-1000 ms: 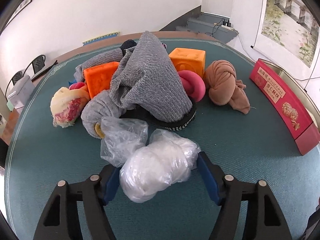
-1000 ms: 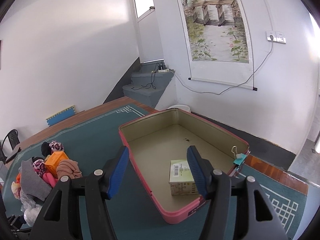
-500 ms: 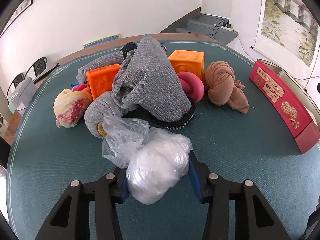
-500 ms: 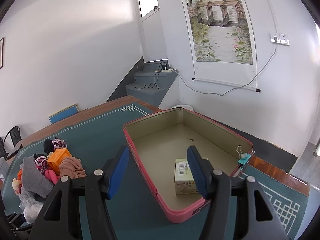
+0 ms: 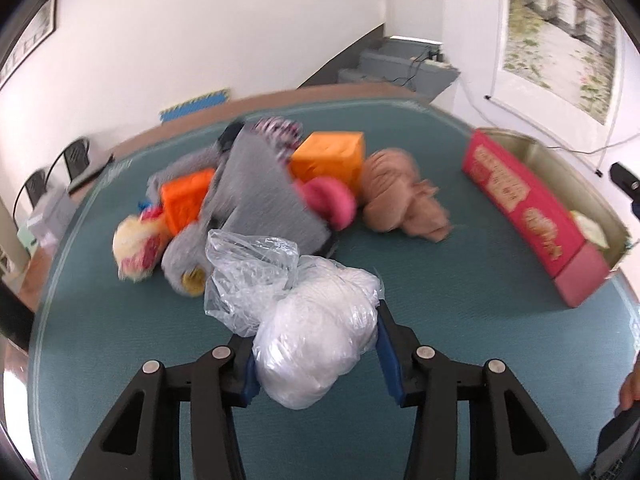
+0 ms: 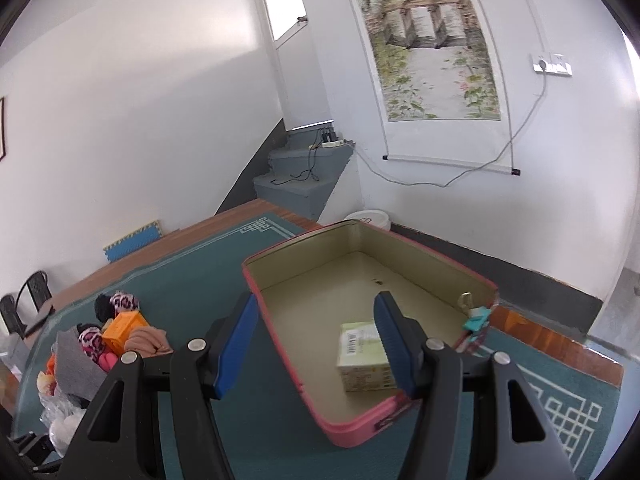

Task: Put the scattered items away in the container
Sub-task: 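Grasp the white plastic bag bundle with the left gripper, then carry the plastic bag into the red tin and open the left gripper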

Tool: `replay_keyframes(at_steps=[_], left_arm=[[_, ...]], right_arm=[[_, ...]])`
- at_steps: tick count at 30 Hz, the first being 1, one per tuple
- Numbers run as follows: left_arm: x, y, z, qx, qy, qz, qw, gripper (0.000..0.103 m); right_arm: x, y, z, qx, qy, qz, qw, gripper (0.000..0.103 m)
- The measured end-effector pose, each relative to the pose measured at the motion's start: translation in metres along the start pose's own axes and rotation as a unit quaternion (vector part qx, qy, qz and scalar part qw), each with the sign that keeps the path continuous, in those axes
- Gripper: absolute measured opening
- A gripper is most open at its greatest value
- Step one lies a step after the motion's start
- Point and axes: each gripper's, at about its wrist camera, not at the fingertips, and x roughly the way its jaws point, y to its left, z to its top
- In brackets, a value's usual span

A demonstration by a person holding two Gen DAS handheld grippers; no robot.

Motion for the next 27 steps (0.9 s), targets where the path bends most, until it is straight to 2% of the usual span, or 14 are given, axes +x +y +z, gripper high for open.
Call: replay_keyframes(at_steps=[2,6,12,20,24,27], left_arm=[[-0.008,-0.013,0.008,0.011,-0.01,-0.009,0.9999,0.049],[-0.011,-0.048,0.025,0.031,-0.018,-0.038,0.9986,0.049],[-0.007,-0.108,0.048,0.06,-0.022,-0.094,0.9935,0.049],[0.007,-0.173,0.085,0.1,-0.044,-0.131,0.9854,0.049],[0.027,-0.193,0.105,0.104,-0.04,-0.14,0.9838,0.049],[0.042,-0.203,0.113,0.109,-0.028,-0.133,0.9847,0.049]], right_arm=[[-0.004,-0.012,0.004,0.002,-0.008,-0.009,1.0,0.064],[-0.008,-0.044,0.013,0.006,-0.033,-0.056,0.998,0.066],[-0.002,-0.095,0.018,0.044,-0.037,-0.105,0.993,0.067],[0.002,-0.1,0.014,0.056,-0.036,-0.087,0.994,0.067],[0.002,-0.097,0.014,0.049,-0.037,-0.081,0.995,0.067],[0.003,-0.099,0.013,0.053,-0.035,-0.079,0.995,0.067]])
